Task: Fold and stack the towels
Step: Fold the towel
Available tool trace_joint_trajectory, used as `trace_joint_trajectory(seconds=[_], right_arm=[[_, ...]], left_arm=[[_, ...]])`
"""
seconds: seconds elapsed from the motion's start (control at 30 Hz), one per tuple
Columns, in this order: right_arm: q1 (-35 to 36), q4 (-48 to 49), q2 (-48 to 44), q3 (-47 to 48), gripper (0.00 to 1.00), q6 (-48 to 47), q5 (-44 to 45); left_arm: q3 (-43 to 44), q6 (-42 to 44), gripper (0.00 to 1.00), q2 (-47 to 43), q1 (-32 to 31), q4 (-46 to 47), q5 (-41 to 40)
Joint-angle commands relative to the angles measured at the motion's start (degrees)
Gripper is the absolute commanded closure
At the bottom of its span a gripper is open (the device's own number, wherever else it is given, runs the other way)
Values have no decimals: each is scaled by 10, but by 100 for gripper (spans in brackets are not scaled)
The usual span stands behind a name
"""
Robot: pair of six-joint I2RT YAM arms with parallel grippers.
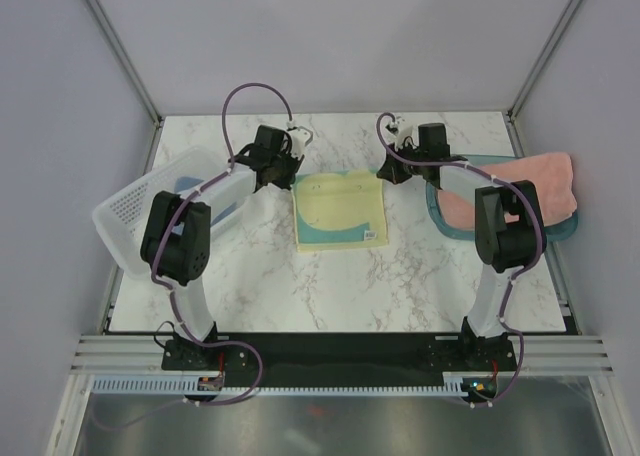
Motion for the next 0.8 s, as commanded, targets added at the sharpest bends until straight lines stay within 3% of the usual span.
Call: trace_joint_trajectory(seconds=[0.0, 0.77], right_arm=[[-4, 42, -46, -27, 100, -3, 8], [6, 106, -193, -202, 100, 59, 21]], left_arm=[[-19, -9, 98, -36, -6, 15, -26], [-127, -39, 98, -134, -76, 32, -98]])
